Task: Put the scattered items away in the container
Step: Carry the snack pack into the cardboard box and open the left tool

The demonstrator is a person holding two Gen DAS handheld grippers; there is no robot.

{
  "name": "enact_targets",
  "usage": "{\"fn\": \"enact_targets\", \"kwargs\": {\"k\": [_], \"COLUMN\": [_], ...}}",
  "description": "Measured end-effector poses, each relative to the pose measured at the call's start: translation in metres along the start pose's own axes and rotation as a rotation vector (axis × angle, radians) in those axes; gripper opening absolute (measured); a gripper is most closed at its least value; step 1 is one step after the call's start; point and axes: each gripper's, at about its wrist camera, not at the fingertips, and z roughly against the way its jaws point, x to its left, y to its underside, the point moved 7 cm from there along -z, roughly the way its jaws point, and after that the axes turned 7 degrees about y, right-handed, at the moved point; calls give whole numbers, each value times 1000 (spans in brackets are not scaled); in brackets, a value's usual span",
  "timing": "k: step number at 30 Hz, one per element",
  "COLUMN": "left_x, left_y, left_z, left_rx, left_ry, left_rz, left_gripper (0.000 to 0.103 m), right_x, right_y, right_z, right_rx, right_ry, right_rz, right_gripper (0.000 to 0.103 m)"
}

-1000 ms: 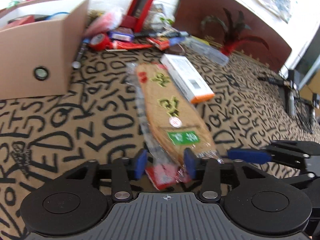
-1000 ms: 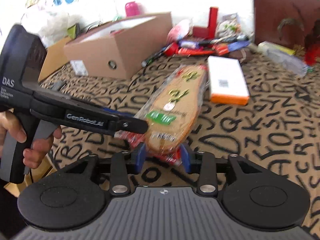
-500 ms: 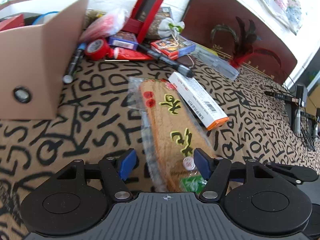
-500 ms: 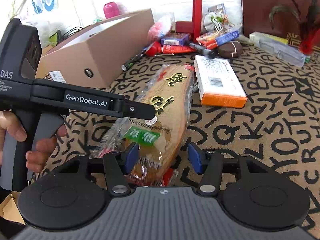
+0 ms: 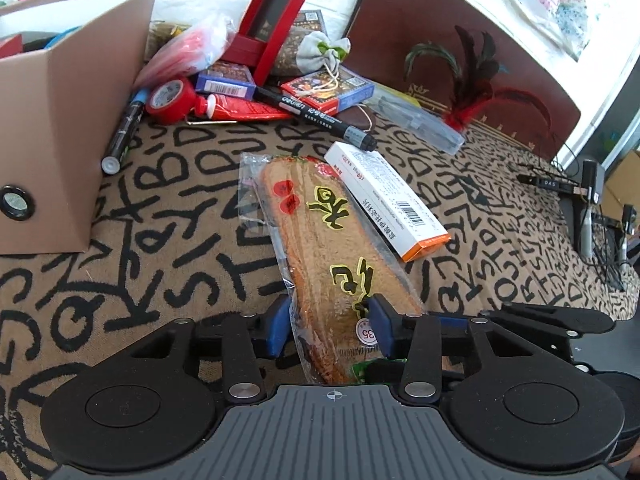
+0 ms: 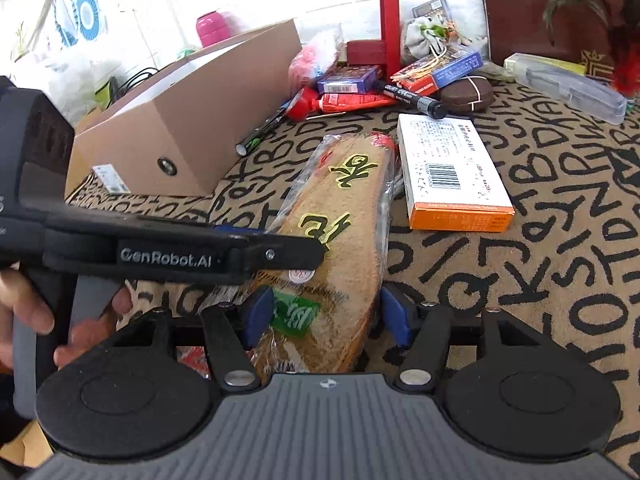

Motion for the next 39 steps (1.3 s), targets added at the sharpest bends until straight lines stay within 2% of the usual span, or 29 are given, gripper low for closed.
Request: {"fn": "enact_targets", "kwargs": {"k": [2, 3, 4, 6, 8, 12, 16, 21, 29, 32, 36, 39], "left_x": [-3, -3, -3, -2, -1, -9, -19, -20, 23, 48, 78, 102], "left_y": [1, 3, 4, 9, 16, 30, 28, -7, -80, -112, -149, -169], "left_z": [1, 2, 4, 11, 19, 39, 72, 118, 179, 191, 194, 185], "left_rx": [5, 7, 9, 12, 15, 9, -53, -173, -324, -358, -377, -370], "left_ry": [-19, -28, -35, -37, -33, -43, -33, -68, -160, -166, -185, -192], "left_rz": [-14, -20, -19, -2, 17, 25, 11, -32, -42, -28, -16, 0], "left_gripper": [53, 51, 42, 39, 36, 36, 36, 36, 36, 36, 37, 44], "right_x": [2, 3, 2, 2, 4, 16, 32, 61, 118, 137, 150, 152], "right_y": [-1, -1, -1, 2, 7, 19, 18, -19, -103, -136, -174, -195], "right_z": [-3, -2, 0, 6, 13, 30, 56, 80, 67, 56, 31, 6], "right_rx": [-8, -9, -8, -2, 2, 7, -30, -143, -250, -285, -295, -277], "right_ry": [13, 21, 26, 17, 6, -3, -22, -33, -100, -102, -129, -150], "right_rz": [12, 11, 6, -9, -17, -13, -9, 76, 168, 205, 186, 148], "right_gripper": [61, 56, 53, 42, 38, 36, 36, 36, 37, 37, 37, 37]}}
